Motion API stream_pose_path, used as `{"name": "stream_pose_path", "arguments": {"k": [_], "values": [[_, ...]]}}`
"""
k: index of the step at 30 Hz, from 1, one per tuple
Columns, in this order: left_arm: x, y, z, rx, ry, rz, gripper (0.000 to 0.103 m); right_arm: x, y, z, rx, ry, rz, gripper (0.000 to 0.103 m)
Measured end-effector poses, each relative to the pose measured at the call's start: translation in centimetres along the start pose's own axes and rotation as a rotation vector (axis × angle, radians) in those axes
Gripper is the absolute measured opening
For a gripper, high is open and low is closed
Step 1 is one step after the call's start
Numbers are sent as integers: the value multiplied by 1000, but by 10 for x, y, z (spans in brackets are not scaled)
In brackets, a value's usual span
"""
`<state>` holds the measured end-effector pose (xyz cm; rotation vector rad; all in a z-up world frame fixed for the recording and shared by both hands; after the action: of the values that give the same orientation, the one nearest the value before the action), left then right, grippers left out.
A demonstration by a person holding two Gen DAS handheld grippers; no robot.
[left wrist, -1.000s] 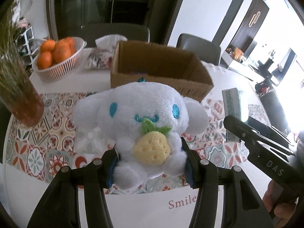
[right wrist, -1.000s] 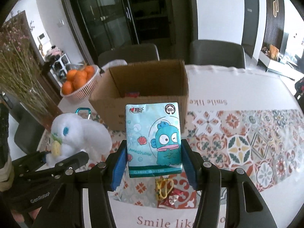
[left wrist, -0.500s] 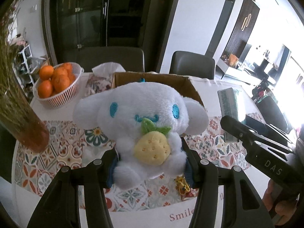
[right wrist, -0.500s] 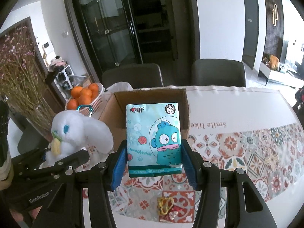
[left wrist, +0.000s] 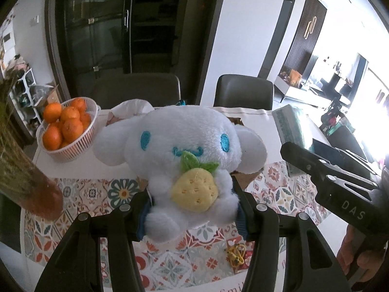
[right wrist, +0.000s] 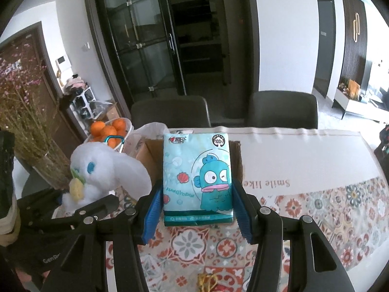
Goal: Organize soft objects
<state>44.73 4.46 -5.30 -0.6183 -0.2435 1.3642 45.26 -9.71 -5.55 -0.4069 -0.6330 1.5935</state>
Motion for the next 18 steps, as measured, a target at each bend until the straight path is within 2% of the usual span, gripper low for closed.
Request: {"name": "stream_pose_path", "arguments": {"k": [7, 9, 11, 15, 18], "values": [[-1, -22, -17, 19, 1, -19, 54, -8, -23, -12, 5, 22, 6, 52], [-1, -29, -25, 28, 15, -15, 54, -10, -30, -16, 5, 32, 5, 48], [1, -34, -38, 51, 31, -4, 54, -10, -35, -23, 10, 27, 12, 35], [-1, -43, -64, 111, 39, -8, 54, -12, -41, -46, 64, -2, 1, 35], [-5, -47, -79, 138, 40, -31, 54, -15, -42, -56, 73, 27, 13, 35]]}}
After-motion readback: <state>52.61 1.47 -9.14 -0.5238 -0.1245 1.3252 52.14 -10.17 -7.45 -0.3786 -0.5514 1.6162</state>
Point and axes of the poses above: each gripper's, at about its wrist camera, not at the fingertips, and z roughly against the way its jaws point, x to its left, y to its underside, the point moved 7 cm from there along -z, roughly the way its jaws point, and after that the axes turned 6 degrees about x, right-handed, at the moved point
